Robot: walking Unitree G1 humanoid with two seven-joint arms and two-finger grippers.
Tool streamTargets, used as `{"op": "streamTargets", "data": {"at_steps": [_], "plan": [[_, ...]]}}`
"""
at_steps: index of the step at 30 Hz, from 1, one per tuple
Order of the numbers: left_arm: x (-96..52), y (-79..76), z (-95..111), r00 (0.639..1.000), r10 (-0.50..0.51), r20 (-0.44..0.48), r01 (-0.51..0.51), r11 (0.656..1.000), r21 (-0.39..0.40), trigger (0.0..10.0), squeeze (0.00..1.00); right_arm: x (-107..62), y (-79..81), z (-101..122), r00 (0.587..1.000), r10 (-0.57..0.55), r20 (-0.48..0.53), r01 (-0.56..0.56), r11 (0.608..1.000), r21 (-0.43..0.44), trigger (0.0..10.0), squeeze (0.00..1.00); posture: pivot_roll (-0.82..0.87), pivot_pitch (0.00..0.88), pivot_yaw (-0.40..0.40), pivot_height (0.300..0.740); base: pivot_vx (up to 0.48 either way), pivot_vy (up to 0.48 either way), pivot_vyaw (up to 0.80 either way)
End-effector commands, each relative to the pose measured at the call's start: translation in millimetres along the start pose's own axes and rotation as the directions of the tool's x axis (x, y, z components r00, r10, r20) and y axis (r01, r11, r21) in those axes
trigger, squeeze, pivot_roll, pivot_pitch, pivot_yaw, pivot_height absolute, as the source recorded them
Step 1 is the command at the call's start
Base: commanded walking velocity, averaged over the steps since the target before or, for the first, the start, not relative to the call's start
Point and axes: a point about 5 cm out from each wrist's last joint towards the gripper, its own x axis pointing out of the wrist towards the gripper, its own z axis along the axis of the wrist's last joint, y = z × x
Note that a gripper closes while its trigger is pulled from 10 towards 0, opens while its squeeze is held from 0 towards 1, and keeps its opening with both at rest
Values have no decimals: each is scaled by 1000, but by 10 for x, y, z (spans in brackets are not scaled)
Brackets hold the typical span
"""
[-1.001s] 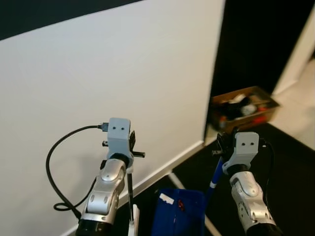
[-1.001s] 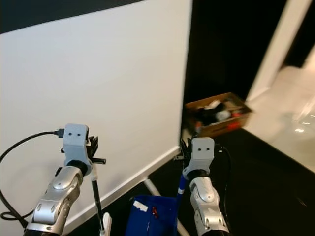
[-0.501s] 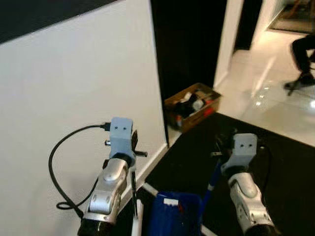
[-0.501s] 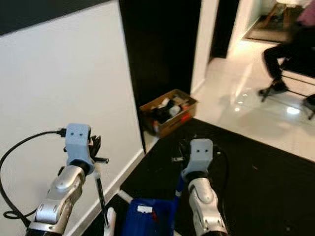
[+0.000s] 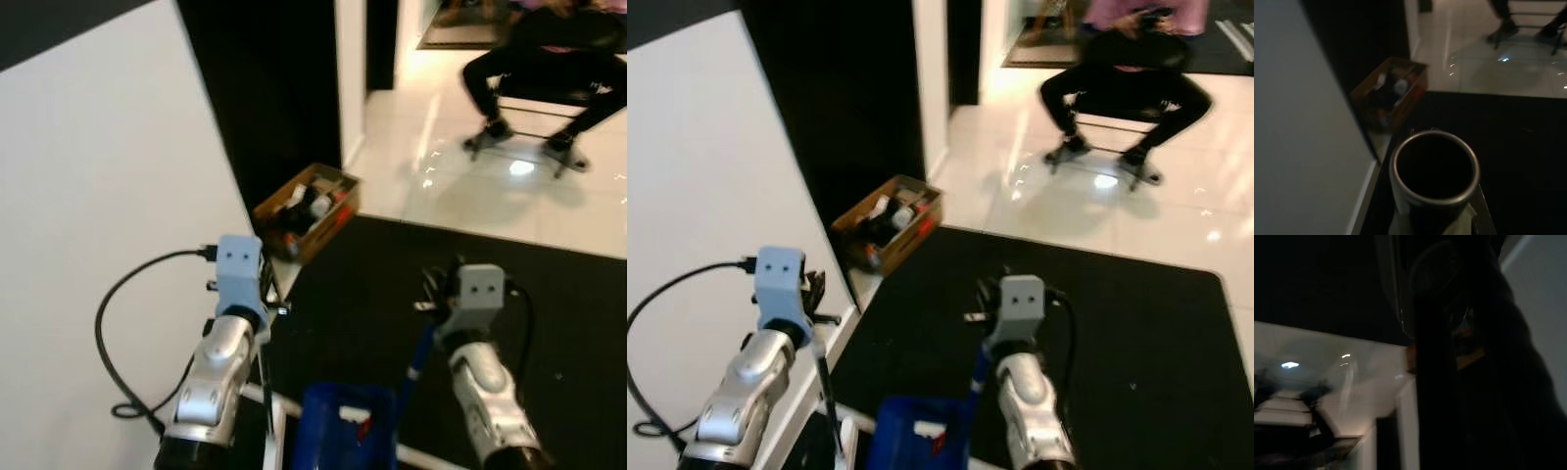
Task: Sweep floor
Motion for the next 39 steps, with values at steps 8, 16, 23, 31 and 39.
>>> {"op": "streamTargets", "data": {"at_steps": [8,16,23,31,39], "plan": [[-6,175,-88,994,96,-52,-95,995,26,10000,0,6,100,23,999,28,24,-29,1000,12,10000,0,-19,89,103,740,0,0,-558],[-4,241,-108,990,126,-64,-124,992,37,10000,0,18,123,53,998,41,37,-40,999,-6,10000,0,-17,92,100,740,0,0,0],[-1,192,-3,998,61,14,-62,998,27,10000,0,15,137,48,998,51,37,-50,999,-13,10000,0,-17,89,99,740,35,0,0],[-6,148,13,999,32,31,-33,999,28,10000,0,17,132,42,998,52,33,-51,998,-21,10000,0,-19,87,99,740,422,0,0],[-6,145,11,999,29,38,-30,999,26,10000,0,14,124,34,998,49,28,-48,999,-24,10000,0,-19,89,100,740,480,0,0]]}}
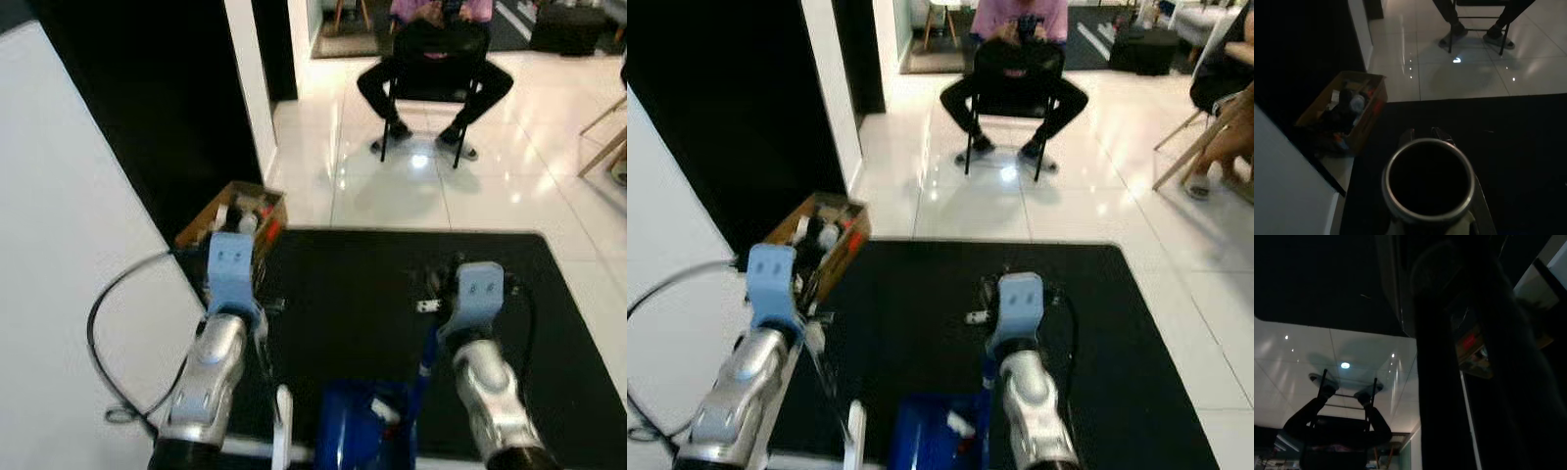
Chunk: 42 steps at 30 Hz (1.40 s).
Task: Sweep floor
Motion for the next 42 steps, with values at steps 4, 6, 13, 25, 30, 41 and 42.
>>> {"op": "streamTargets", "data": {"at_steps": [4,6,13,25,30,41,42], "plan": [[-4,41,57,999,5,35,-6,1000,29,10000,0,15,36,44,1000,8,27,-9,1000,6,10000,0,-19,89,100,740,480,0,0],[-4,40,56,999,4,35,-5,1000,29,10000,0,14,36,43,1000,9,26,-9,1000,6,10000,0,-19,89,100,740,480,0,0],[-2,42,57,999,5,35,-6,1000,28,10000,0,20,37,43,1000,8,26,-8,1000,5,10000,0,-17,91,101,740,480,0,0],[2,30,55,999,1,37,-2,1000,26,10000,0,20,40,41,1000,6,30,-7,1000,23,10000,0,-19,89,102,740,480,0,-360],[6,24,55,999,-2,37,1,1000,26,10000,0,21,34,41,1000,3,31,-4,1000,21,10000,0,-19,87,103,740,480,0,-800],[8,25,58,999,0,38,-1,1000,27,10000,0,23,33,42,999,1,33,-2,1000,16,10000,0,-19,87,104,740,480,0,-633],[8,25,58,999,0,38,-1,1000,27,10000,0,23,33,43,999,1,33,-2,1000,15,10000,0,-19,87,104,740,480,0,0]]}}
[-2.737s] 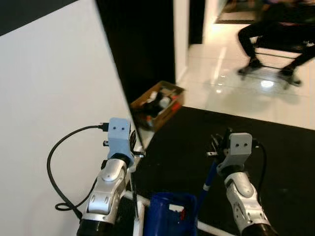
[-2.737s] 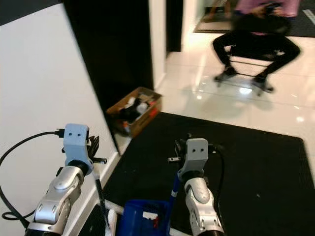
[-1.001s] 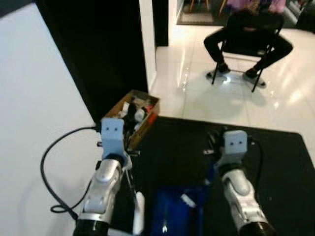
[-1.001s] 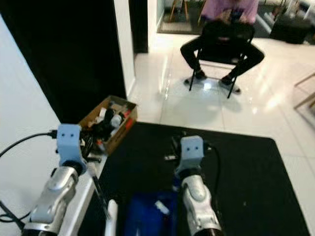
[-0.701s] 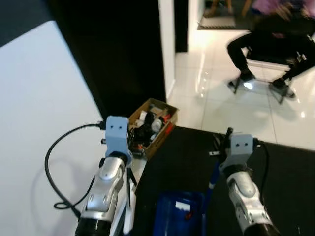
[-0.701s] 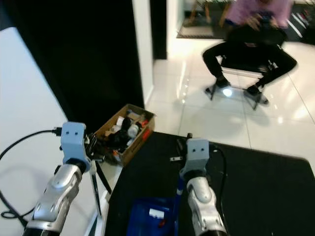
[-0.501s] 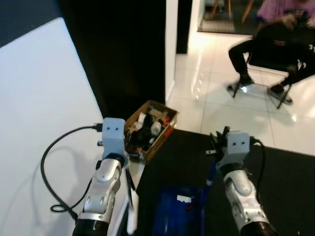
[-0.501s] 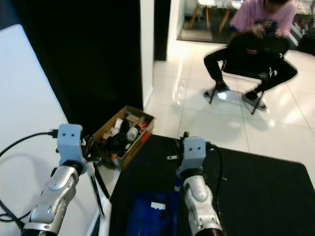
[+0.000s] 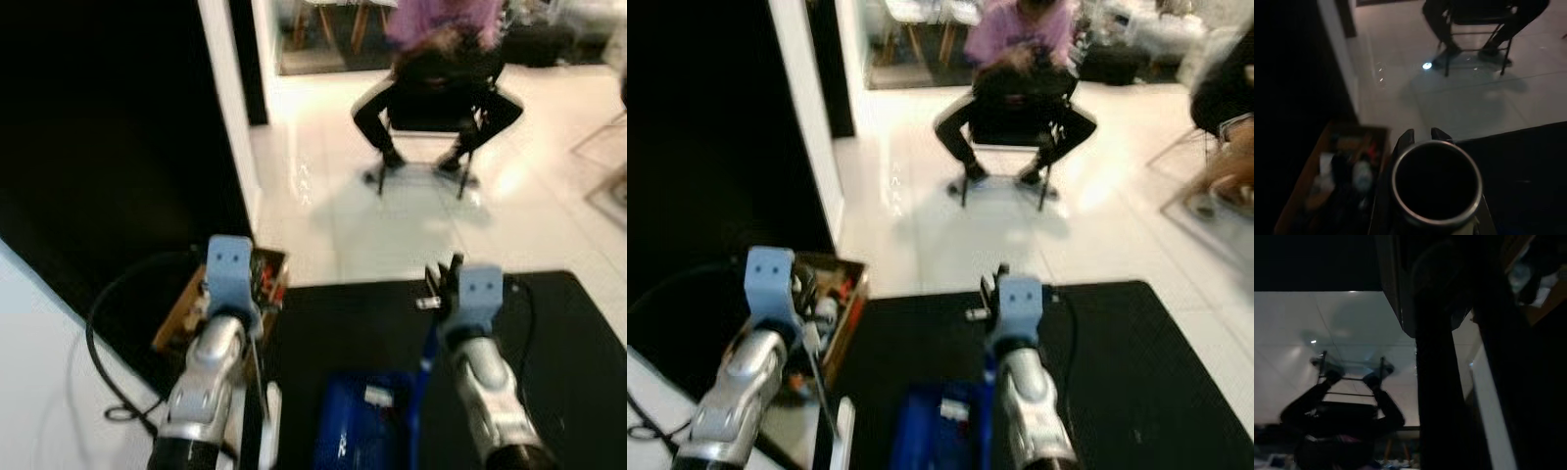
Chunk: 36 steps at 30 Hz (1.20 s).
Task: Sweep floor
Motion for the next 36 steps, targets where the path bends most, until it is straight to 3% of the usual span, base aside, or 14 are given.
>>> {"op": "streamTargets", "data": {"at_steps": [1,11,29,35,36], "plan": [[-16,19,9,1000,3,8,-3,1000,27,10000,0,2,-28,34,1000,-8,19,8,1000,0,10000,0,-19,87,104,740,480,0,0],[-15,21,10,1000,8,6,-8,1000,12,10000,0,11,-17,42,1000,-2,22,2,1000,-6,10000,0,-18,85,102,740,459,0,0],[-46,85,-10,1000,13,-3,-13,1000,0,10000,0,-67,-8,203,996,37,82,-33,998,-49,10000,0,-26,87,101,740,0,0,0],[-111,198,-48,1000,16,-24,-15,1000,27,10000,0,-179,-94,215,996,13,86,-8,998,-61,10000,0,-29,91,103,740,0,0,0],[-167,314,-57,999,30,-37,-28,998,52,10000,0,-266,-153,200,997,-2,81,7,998,-68,10000,0,-24,104,115,740,0,0,0]]}}
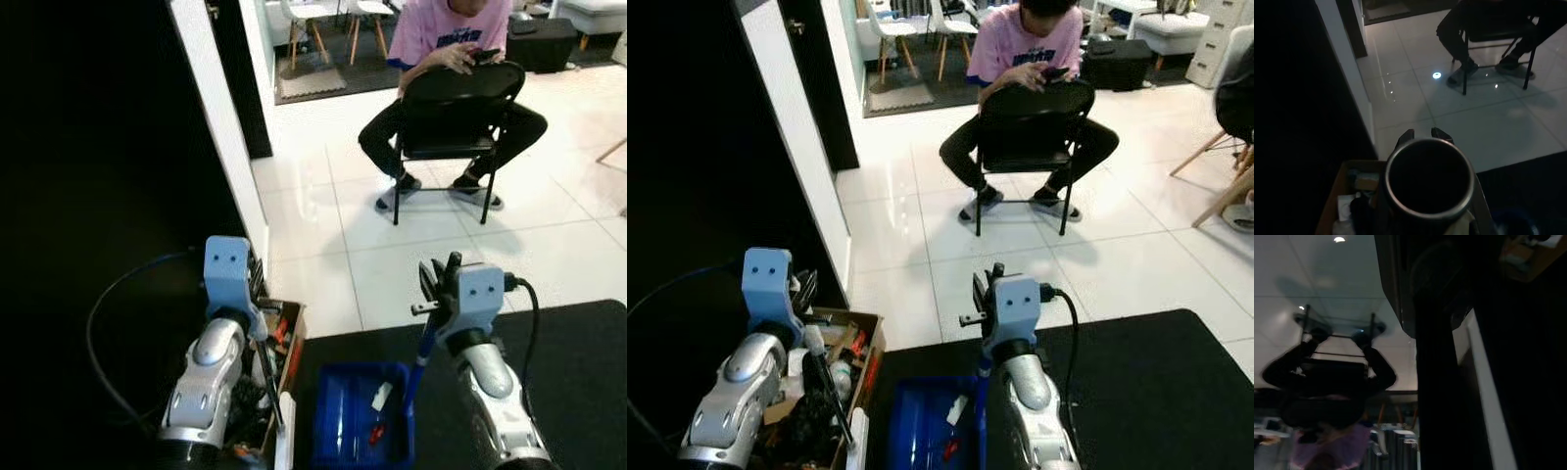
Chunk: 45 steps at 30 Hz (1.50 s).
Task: Sweep floor
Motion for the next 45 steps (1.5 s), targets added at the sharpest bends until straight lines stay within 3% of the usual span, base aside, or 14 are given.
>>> {"op": "streamTargets", "data": {"at_steps": [1,6,10,17,21,26,34,45], "plan": [[-80,216,49,999,42,3,-42,998,51,10000,0,-68,-41,23,1000,-18,7,18,1000,5,10000,0,-23,107,118,740,0,0,0],[-161,391,84,998,58,-6,-57,995,84,10000,0,-150,-142,38,999,-47,5,47,999,-4,10000,0,-17,115,132,740,0,0,0],[-251,499,99,999,16,-36,-12,993,119,10000,0,-160,-249,133,997,-71,28,72,997,-27,10000,0,-14,119,139,740,0,0,0],[-348,633,113,998,17,-57,-10,994,110,10000,0,-116,-410,251,992,-112,61,115,992,-51,10000,0,-13,119,146,740,0,0,0],[-326,554,40,997,3,-78,5,995,102,10000,0,-88,-334,168,996,-87,28,88,995,-37,10000,0,-16,114,135,740,0,0,0],[-350,384,-123,993,-9,-121,17,998,60,10000,0,-68,-110,-4,999,-34,-39,35,999,10,10000,0,-11,107,116,740,0,0,0],[-343,289,-158,992,2,-127,5,999,54,10000,0,-38,66,-59,998,-3,-61,6,998,56,10000,0,-8,109,111,740,0,0,0],[-298,230,-103,996,-2,-85,6,999,43,10000,0,-14,60,-69,998,-1,-61,5,998,55,10000,0,-7,113,108,740,0,0,0]]}}
